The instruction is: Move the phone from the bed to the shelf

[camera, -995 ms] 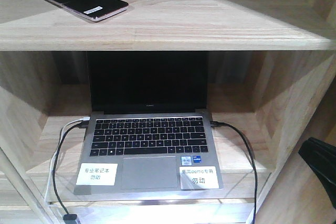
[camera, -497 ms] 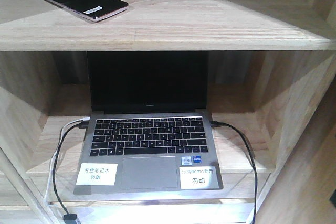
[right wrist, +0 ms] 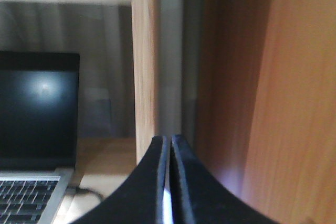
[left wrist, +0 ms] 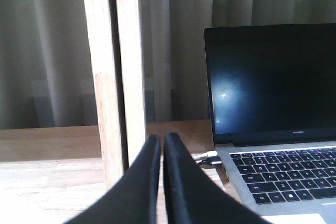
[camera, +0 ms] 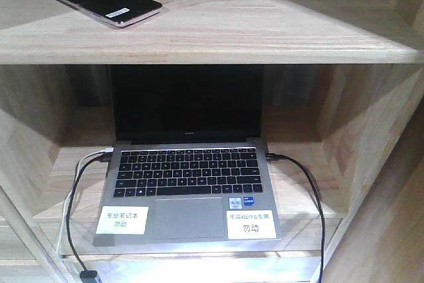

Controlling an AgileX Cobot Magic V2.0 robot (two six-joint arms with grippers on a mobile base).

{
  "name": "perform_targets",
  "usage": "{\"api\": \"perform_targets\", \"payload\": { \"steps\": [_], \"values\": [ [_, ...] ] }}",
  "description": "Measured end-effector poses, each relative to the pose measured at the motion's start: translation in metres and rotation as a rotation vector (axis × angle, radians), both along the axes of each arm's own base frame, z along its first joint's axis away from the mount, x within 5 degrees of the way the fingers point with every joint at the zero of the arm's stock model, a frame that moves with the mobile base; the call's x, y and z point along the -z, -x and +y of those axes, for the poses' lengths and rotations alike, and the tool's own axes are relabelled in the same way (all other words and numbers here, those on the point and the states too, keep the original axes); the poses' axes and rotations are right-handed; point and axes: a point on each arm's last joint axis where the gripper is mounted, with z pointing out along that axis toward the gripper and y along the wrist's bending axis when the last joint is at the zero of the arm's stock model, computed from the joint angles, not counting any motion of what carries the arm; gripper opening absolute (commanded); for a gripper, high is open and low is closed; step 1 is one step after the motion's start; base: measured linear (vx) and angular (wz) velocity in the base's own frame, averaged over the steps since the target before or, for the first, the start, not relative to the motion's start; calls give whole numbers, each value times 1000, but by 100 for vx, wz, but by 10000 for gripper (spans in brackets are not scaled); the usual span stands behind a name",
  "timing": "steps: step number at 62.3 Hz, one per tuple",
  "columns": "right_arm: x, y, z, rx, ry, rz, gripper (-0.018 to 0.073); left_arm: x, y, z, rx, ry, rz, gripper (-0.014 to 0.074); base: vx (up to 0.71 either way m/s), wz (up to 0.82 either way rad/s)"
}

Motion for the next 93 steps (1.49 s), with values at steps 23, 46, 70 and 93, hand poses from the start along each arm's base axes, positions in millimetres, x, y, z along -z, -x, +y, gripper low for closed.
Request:
{"api": "perform_targets", "payload": {
  "steps": [23, 46, 70, 93],
  "values": [
    [46, 13, 0, 0, -55, -71, -5, 0, 0, 0, 0, 0, 0, 1, 0, 0],
    [46, 14, 0, 0, -57, -74, -5, 0, 0, 0, 0, 0, 0, 1, 0, 0],
    [46, 14, 0, 0, -57, -74, -5, 0, 0, 0, 0, 0, 0, 1, 0, 0],
    [46, 14, 0, 0, -57, -74, -5, 0, 0, 0, 0, 0, 0, 1, 0, 0]
  ]
}}
